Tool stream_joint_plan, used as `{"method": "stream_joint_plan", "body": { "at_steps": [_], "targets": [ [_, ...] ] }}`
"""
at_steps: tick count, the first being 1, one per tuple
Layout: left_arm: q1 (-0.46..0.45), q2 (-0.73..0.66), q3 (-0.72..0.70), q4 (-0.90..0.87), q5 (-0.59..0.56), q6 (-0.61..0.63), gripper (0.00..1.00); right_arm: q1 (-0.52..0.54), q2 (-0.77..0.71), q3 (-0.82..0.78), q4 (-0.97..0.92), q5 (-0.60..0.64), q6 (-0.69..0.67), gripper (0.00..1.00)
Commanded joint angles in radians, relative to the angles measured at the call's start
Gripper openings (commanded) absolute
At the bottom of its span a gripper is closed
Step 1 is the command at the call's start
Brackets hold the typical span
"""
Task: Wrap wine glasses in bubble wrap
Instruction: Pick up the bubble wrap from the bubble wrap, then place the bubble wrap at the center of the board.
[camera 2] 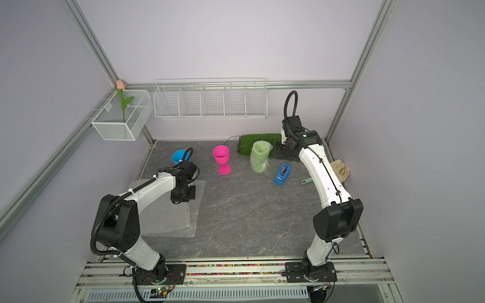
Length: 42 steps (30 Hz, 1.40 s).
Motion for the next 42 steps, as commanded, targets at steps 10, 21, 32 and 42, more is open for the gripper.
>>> {"method": "stream_joint_plan", "body": {
  "at_steps": [10,21,32,42],
  "targets": [
    [-0.062,-0.159,0.225,-0.203,0.128,-0.022,0.0,-0.014,-0.059,-0.056,0.008,0.044,-0.023,0.44],
    [-0.354,-0.008,0.406,-0.049,0.37,-0.14,0.0,-0.048,-0.095,-0.076,-0.002,0.085,-0.037,0.44],
    [-0.566,0.342,0.642,0.149,0.504,-0.266,0.0,-0.093,-0.133,-0.131,0.019,0.077,-0.041,0.44],
    [-0.631,0.52,0.72,0.394,0.57,-0.493,0.05,-0.123,-0.142,-0.182,0.047,0.054,-0.055,0.44]
  ]
}}
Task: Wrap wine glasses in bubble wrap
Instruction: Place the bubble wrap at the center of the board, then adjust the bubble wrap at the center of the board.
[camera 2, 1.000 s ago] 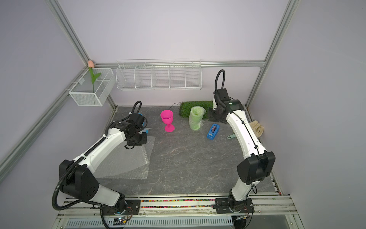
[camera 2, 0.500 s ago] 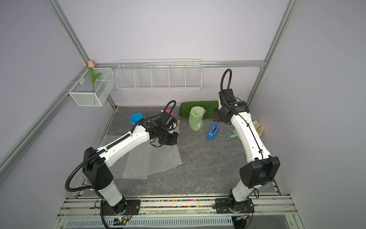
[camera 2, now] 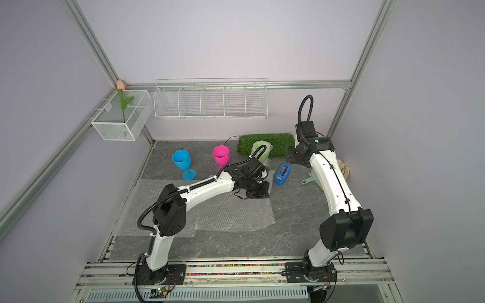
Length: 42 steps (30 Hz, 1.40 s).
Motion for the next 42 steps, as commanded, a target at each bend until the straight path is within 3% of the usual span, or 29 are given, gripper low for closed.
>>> {"method": "stream_joint_plan", "body": {
  "at_steps": [1,5,10,12,18,27,35,42],
  "targets": [
    [-0.027,0.059,0.079,0.098,0.033,-0.094,0.07,-0.014,-0.033,-0.031,0.015,-0.019,-0.024,0.44],
    [-0.044,0.079,0.125,0.081,0.019,-0.075,0.15,-0.025,-0.04,-0.057,0.017,-0.025,-0.03,0.44],
    [-0.043,0.042,0.164,-0.021,-0.056,0.018,0.52,-0.027,-0.069,-0.113,0.032,-0.037,-0.018,0.44],
    [-0.038,0.004,0.153,-0.062,-0.107,0.059,0.57,-0.028,-0.077,-0.138,0.038,-0.043,-0.015,0.44],
    [0.034,-0.18,-0.046,-0.086,-0.229,0.145,0.55,-0.031,-0.091,-0.231,0.059,-0.102,-0.014,0.45],
    [0.281,-0.442,-0.465,-0.025,-0.235,0.222,0.53,-0.033,-0.06,-0.44,0.158,-0.242,-0.032,0.5],
    [0.408,-0.429,-0.506,-0.203,-0.311,0.283,0.55,-0.033,0.01,-0.554,0.206,-0.268,-0.055,0.53],
    [0.43,-0.443,-0.588,-0.152,-0.324,0.323,0.57,-0.033,0.038,-0.644,0.31,-0.29,-0.061,0.54]
  ]
}}
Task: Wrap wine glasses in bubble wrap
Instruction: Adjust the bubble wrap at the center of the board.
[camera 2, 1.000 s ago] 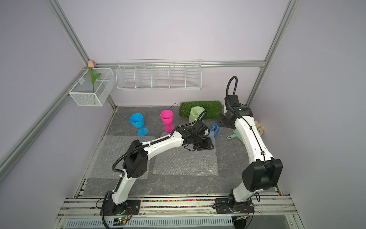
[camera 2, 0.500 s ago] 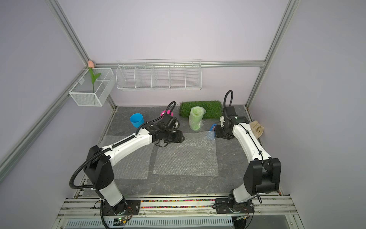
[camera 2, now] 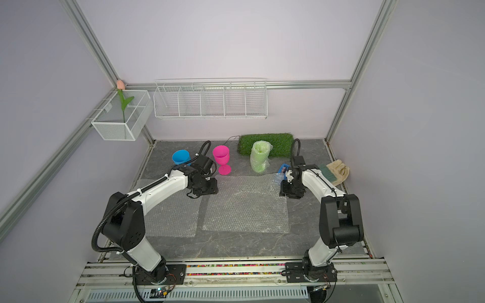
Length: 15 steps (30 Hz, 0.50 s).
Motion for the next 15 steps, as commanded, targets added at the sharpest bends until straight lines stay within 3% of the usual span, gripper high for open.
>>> {"method": "stream_joint_plan", "body": {
  "at_steps": [1,9,15],
  "targets": [
    [0.009,-0.005,-0.046,0.012,-0.032,0.047,0.57,-0.006,0.013,-0.04,0.084,-0.018,-0.017,0.54],
    [0.03,0.044,-0.12,0.053,-0.02,0.056,0.57,-0.005,0.06,-0.044,0.089,0.012,-0.004,0.54],
    [0.041,0.088,-0.195,0.144,0.098,0.033,0.5,-0.006,0.084,-0.047,0.092,-0.014,-0.008,0.48]
  ]
}}
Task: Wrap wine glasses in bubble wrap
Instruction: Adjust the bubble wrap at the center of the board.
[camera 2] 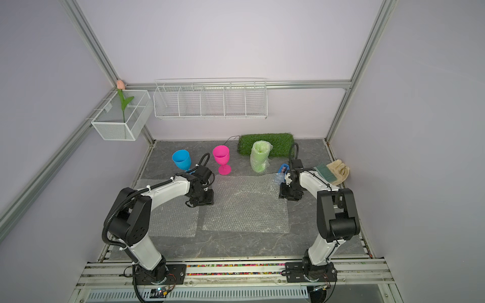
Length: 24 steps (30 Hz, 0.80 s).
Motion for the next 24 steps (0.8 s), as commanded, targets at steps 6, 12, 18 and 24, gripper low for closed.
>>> {"method": "stream_joint_plan", "body": {
  "at_steps": [6,12,18,24],
  "targets": [
    [0.006,0.006,-0.068,0.085,0.088,-0.024,0.23,-0.004,-0.022,-0.026,-0.001,-0.018,-0.001,0.27],
    [0.006,-0.102,-0.112,0.053,0.119,-0.035,0.06,-0.001,-0.1,-0.063,-0.031,-0.014,0.033,0.11],
    [0.006,-0.214,-0.176,0.022,0.152,-0.055,0.03,0.005,-0.167,-0.133,-0.071,0.001,0.112,0.07],
    [0.006,-0.241,-0.224,0.007,0.165,-0.06,0.01,0.014,-0.187,-0.231,-0.038,0.003,0.153,0.07]
  ]
}}
